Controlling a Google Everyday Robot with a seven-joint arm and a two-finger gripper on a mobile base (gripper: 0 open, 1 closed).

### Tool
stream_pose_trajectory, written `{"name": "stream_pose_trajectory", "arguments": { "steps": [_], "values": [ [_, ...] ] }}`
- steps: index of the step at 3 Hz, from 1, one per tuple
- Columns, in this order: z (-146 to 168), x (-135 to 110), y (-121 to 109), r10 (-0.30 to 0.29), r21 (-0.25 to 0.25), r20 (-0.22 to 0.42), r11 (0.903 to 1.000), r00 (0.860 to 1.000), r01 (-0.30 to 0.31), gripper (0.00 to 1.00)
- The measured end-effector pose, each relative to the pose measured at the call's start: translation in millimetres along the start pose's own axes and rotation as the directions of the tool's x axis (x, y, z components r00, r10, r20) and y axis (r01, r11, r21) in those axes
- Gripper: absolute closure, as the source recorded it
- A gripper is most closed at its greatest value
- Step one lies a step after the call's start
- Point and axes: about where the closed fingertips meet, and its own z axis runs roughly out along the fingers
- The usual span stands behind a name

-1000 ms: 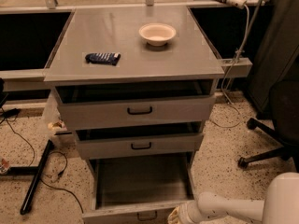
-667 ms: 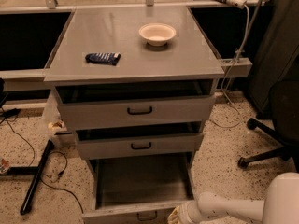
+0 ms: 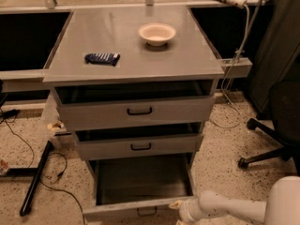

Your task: Close bottom drawer

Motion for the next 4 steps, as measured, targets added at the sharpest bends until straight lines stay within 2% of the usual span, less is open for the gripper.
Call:
{"name": "stream_pose_trajectory", "arguments": {
  "steps": [1, 2, 3, 4],
  "values": [
    [0, 0, 1, 0.0, 0.0, 0.0, 1.0, 1.0, 0.0, 0.38],
    [-2, 12, -31, 0.002, 0.034, 0.007, 0.9994, 1.0, -0.002, 0.62],
    [16, 35, -63, 0.006, 0.008, 0.0, 1.0, 1.0, -0.006, 0.85],
    [34, 58, -83, 0.053, -0.041, 0.004, 0.9978, 0.999, -0.053, 1.0]
  ]
}}
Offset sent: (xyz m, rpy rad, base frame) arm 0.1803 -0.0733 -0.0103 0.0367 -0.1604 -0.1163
